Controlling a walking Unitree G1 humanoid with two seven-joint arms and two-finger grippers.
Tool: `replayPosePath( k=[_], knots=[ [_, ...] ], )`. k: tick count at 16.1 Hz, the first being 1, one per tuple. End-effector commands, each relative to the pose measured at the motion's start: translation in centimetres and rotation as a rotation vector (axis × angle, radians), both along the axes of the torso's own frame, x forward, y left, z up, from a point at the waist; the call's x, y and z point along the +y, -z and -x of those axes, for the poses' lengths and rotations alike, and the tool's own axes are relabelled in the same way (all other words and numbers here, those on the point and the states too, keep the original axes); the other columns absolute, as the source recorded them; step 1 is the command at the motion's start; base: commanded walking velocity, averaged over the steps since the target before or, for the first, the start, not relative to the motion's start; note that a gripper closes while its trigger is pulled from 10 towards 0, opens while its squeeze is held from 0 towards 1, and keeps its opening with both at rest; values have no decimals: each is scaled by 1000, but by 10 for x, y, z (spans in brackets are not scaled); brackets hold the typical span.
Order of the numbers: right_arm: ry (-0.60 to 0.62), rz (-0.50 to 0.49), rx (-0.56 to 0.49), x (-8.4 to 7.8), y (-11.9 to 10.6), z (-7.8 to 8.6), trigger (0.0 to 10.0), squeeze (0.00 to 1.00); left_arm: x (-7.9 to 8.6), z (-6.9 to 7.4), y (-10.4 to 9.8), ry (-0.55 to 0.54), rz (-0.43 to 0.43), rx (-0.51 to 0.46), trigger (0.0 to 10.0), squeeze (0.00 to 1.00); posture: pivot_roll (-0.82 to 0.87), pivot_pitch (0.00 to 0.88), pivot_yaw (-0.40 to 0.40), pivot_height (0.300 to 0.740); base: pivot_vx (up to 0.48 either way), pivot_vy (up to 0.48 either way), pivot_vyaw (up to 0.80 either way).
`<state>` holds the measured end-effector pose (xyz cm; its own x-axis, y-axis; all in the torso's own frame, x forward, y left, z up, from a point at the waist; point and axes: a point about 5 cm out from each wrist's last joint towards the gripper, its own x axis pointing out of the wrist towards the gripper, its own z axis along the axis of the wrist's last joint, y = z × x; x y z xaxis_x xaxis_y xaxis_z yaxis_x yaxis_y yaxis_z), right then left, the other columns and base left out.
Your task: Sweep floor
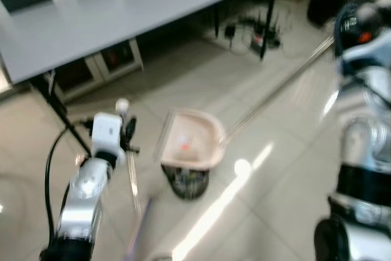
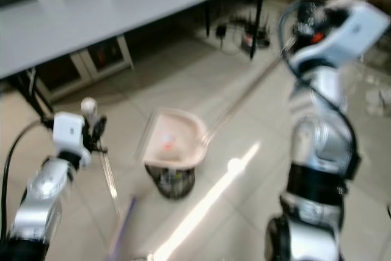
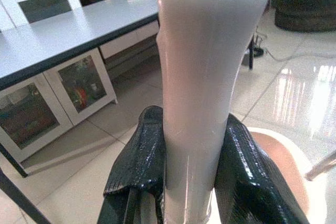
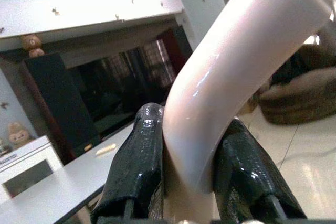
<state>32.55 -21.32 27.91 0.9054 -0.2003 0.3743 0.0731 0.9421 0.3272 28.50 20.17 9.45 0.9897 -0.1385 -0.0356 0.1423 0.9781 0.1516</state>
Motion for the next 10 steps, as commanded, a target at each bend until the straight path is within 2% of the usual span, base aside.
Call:
replayPosePath(
  k=[1,2,10],
  knots=[
    [-52,-16,-66,13,-12,2,10000,0,7,-1,-8,-15,-24,-30,10000,0,41,38,69,740,360,0,0],
    [-58,-20,-65,13,-11,3,10000,0,7,0,-8,-7,-1,-33,10000,0,41,38,69,740,0,0,0],
    [-72,-10,-72,16,-10,2,10000,0,3,1,-5,5,-20,-26,10000,0,37,10,64,740,0,0,0]
  ],
)
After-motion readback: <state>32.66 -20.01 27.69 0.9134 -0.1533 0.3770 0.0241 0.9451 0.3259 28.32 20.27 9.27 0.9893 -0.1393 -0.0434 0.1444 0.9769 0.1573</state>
